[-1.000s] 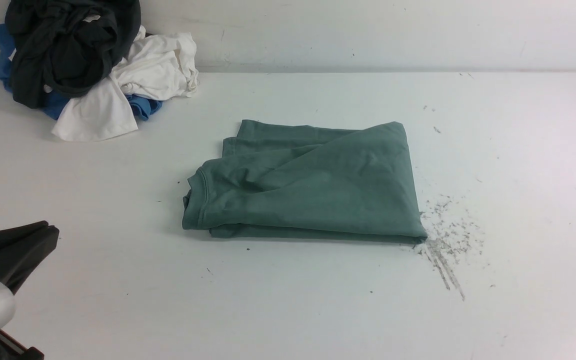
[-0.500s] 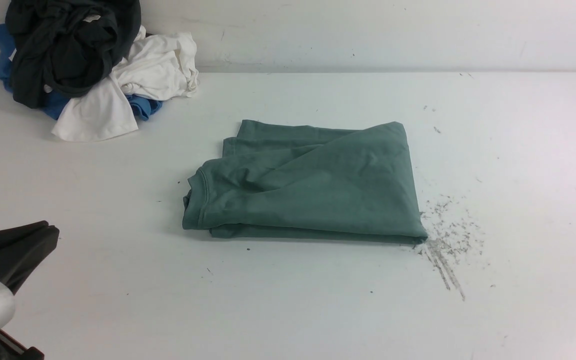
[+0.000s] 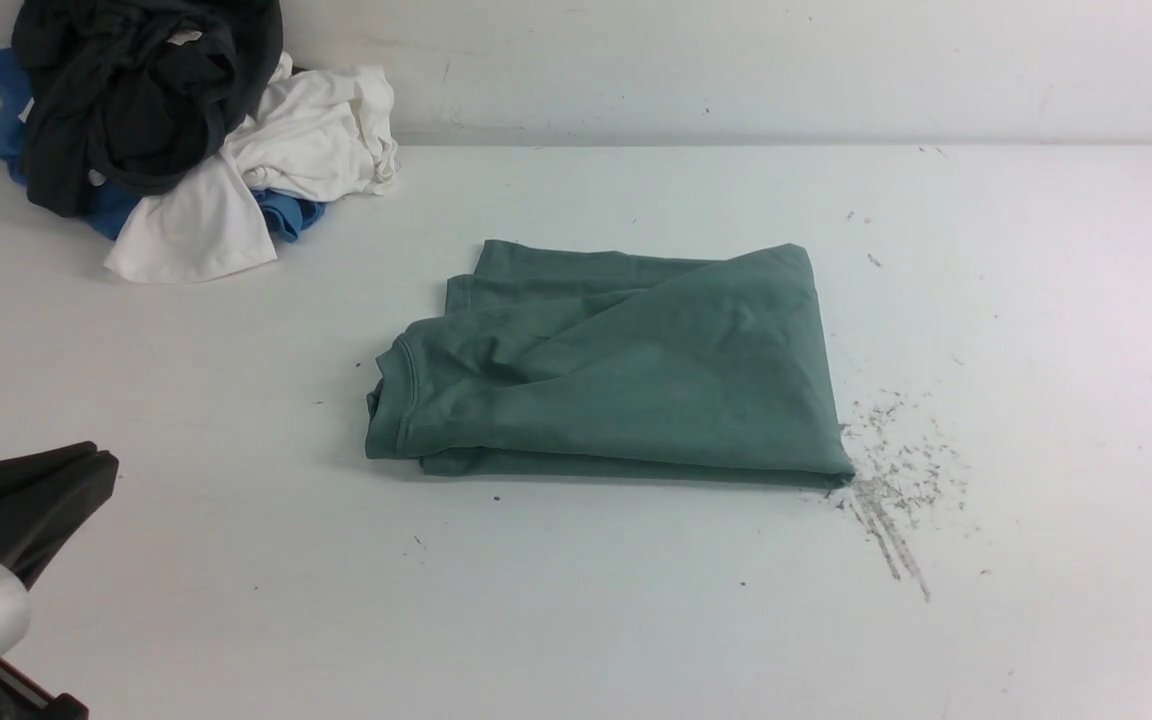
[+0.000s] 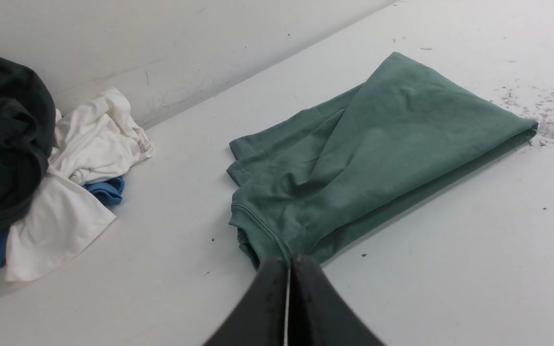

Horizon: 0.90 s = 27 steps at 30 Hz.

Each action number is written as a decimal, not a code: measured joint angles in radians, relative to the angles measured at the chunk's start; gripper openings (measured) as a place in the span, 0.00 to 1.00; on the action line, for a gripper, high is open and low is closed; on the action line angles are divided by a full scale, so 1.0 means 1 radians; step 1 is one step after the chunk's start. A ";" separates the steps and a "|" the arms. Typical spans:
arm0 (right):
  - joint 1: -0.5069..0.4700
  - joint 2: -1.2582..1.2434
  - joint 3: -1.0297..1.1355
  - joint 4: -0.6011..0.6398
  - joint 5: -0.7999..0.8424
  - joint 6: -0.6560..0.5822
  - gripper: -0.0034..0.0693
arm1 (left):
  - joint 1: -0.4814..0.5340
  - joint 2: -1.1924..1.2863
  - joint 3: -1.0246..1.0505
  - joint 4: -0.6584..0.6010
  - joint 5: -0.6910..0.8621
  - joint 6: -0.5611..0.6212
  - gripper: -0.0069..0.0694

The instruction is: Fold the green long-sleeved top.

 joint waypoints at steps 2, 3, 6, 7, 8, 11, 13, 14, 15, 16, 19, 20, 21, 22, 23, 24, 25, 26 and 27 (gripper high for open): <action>0.000 0.000 0.000 -0.028 0.054 0.000 0.03 | 0.000 0.000 0.000 0.000 0.000 0.000 0.08; 0.000 0.000 0.004 -0.053 0.088 0.000 0.03 | 0.000 0.000 0.000 -0.001 0.000 0.000 0.08; -0.001 0.000 0.041 -0.088 0.057 0.007 0.03 | 0.000 0.000 0.000 -0.002 0.000 0.000 0.08; -0.007 0.000 0.068 -0.109 0.025 0.027 0.03 | 0.000 0.000 0.000 -0.002 0.000 0.000 0.08; -0.024 0.000 0.092 -0.126 -0.014 0.055 0.03 | 0.000 0.000 0.000 -0.002 0.000 0.000 0.08; -0.102 0.000 0.167 -0.161 -0.111 0.173 0.03 | 0.000 0.000 0.000 -0.002 0.000 0.000 0.08; -0.167 0.000 0.206 -0.180 -0.170 0.262 0.03 | 0.000 0.000 0.000 -0.002 0.000 0.000 0.08; -0.223 0.000 0.244 -0.207 -0.213 0.337 0.03 | 0.000 0.000 0.000 -0.002 0.000 0.000 0.08; -0.266 0.000 0.279 -0.228 -0.239 0.393 0.03 | 0.000 0.000 0.000 -0.002 0.000 0.000 0.08; -0.273 0.000 0.279 -0.228 -0.242 0.403 0.03 | 0.000 0.000 0.000 -0.002 0.000 0.000 0.08; -0.342 0.000 0.311 -0.252 -0.245 0.482 0.03 | 0.000 0.000 0.000 -0.002 0.000 0.000 0.08; -0.345 0.000 0.311 -0.252 -0.239 0.485 0.03 | 0.000 0.000 0.000 -0.002 0.000 0.000 0.08; -0.352 0.000 0.311 -0.252 -0.202 0.491 0.03 | 0.000 0.000 0.000 -0.002 0.000 0.000 0.08; -0.352 0.000 0.310 -0.252 -0.187 0.493 0.03 | 0.000 0.000 0.000 -0.002 0.000 0.000 0.08; -0.352 0.000 0.310 -0.252 -0.187 0.493 0.03 | 0.000 0.000 0.000 -0.002 0.000 0.000 0.08; -0.352 0.000 0.310 -0.252 -0.182 0.493 0.03 | 0.000 0.000 0.000 -0.002 0.000 0.000 0.08; -0.352 0.000 0.310 -0.252 -0.183 0.493 0.03 | 0.000 0.000 0.000 -0.003 0.000 0.000 0.08; -0.352 0.000 0.310 -0.252 -0.183 0.493 0.03 | 0.000 0.000 0.000 -0.003 0.000 0.000 0.08; -0.352 0.000 0.310 -0.251 -0.183 0.493 0.03 | 0.000 0.000 0.000 -0.003 0.000 0.000 0.08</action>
